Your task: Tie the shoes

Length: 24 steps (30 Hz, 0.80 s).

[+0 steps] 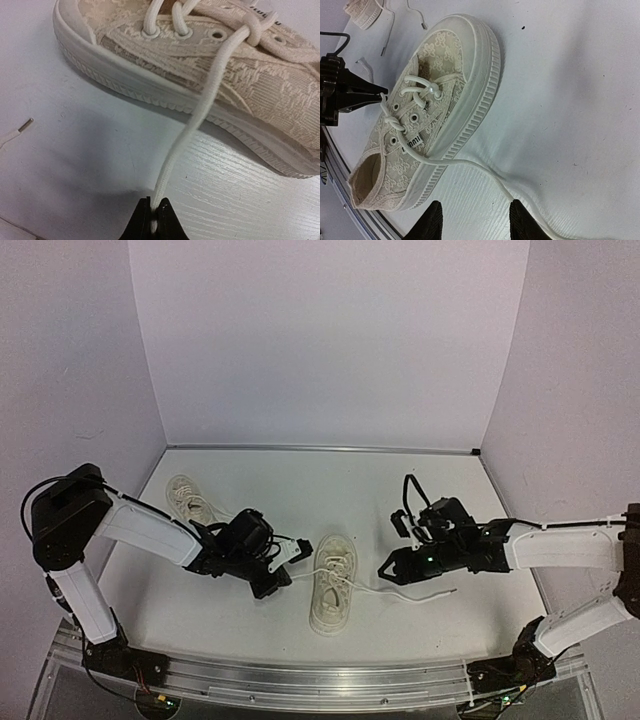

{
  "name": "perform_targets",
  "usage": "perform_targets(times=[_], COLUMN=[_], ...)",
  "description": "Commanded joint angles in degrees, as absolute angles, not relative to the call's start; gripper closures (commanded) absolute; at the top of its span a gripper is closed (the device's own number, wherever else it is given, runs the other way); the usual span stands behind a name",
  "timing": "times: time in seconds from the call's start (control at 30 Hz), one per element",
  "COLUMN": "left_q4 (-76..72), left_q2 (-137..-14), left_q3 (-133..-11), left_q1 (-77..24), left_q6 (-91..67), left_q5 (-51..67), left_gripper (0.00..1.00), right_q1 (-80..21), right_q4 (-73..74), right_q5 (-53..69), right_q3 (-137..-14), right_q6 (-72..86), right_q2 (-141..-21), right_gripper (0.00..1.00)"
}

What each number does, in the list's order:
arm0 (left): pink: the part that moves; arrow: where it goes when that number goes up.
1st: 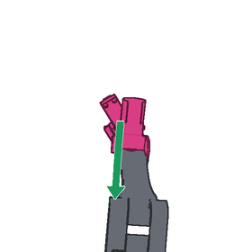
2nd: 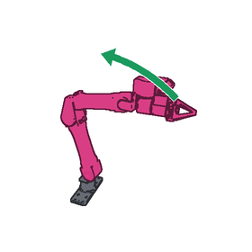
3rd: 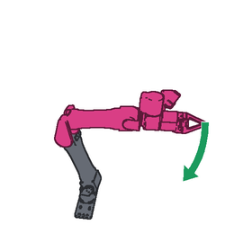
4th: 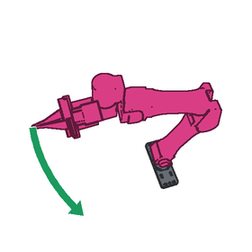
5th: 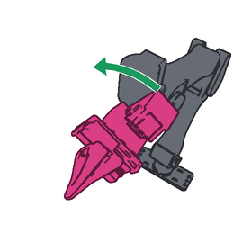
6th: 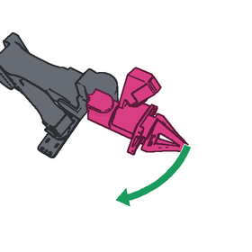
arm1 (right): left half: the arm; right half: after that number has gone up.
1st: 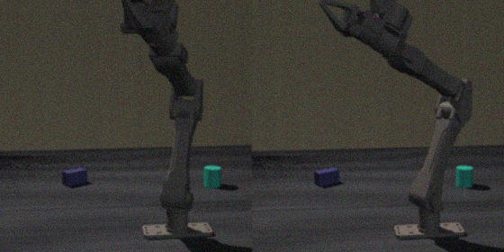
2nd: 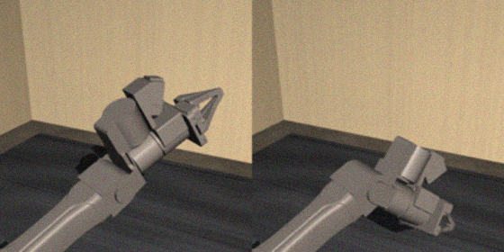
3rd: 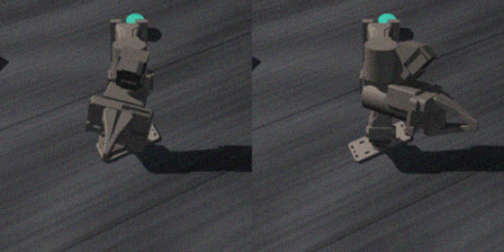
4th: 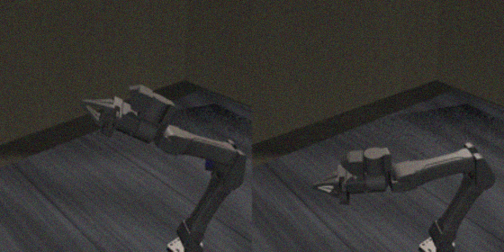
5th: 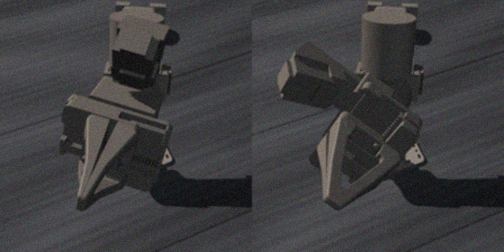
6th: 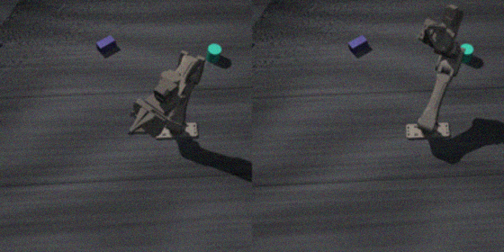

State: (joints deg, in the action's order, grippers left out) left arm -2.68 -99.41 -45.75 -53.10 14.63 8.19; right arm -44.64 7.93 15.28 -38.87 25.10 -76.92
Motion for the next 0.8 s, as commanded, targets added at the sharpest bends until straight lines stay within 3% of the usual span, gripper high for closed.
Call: perform_targets(times=[0.0, 0.37, 0.77], left_q4=[-10.4, -29.3, -35.8], left_q2=[-94.4, -93.3, -94.9], left_q3=[-43.4, -39.2, -39.7], left_q1=[-53.2, -53.3, -53.8], left_q6=[13.8, 6.5, 7.1], left_q5=[11.7, 18.2, 19.6], left_gripper=[0.98, 1.00, 0.99], right_q1=[-44.3, -44.4, -44.7], right_q4=[8.0, 0.8, -7.5], right_q5=[16.9, 24.2, 29.3], right_q3=[-41.0, -42.7, -44.7], right_q6=[24.0, 25.1, 27.4], right_q2=[-74.5, -76.3, -79.4], right_gripper=[0.59, 0.64, 0.64])
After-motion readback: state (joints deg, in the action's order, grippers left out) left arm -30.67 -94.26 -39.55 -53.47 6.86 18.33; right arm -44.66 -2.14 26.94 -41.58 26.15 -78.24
